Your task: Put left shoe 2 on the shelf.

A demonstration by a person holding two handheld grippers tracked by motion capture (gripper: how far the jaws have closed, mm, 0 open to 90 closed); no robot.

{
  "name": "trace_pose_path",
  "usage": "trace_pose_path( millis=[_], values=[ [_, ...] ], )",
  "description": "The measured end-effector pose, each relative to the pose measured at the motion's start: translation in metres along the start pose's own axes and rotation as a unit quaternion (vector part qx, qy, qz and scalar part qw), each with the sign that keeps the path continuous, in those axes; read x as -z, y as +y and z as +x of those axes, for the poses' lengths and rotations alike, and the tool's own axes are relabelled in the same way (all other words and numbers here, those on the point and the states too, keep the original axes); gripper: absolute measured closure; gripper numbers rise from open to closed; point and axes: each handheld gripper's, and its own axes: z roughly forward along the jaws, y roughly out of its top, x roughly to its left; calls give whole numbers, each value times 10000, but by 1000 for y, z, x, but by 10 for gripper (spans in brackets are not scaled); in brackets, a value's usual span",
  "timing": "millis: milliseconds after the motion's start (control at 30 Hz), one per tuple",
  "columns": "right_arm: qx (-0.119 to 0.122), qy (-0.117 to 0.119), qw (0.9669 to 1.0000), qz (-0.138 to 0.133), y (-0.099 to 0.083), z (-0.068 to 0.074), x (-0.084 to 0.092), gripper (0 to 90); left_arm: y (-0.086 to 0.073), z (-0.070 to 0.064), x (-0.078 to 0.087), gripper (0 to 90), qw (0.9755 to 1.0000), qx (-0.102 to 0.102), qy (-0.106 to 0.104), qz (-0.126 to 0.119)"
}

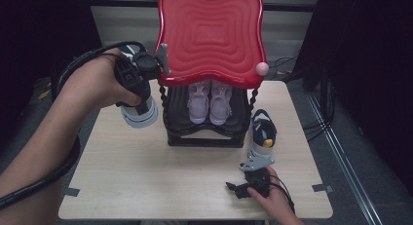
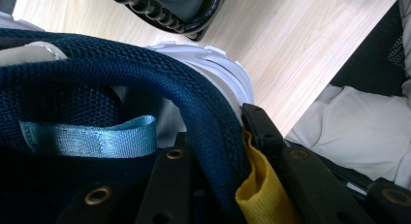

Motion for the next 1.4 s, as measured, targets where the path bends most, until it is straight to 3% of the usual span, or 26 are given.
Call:
trace_pose_path(
  millis=[467, 1000, 1400],
  values=[
    [5, 0, 10000, -1, 0, 0, 0, 135, 7, 1, 25, 744, 9996, -90, 243, -122],
    [5, 0, 10000, -2, 0, 0, 0, 134, 18, 0, 50, 744, 9988, -132, 374, -293],
    [5, 1, 10000, -2, 0, 0, 0, 134, 32, -4, 66, 743, 9978, -309, 458, -367]
  ],
)
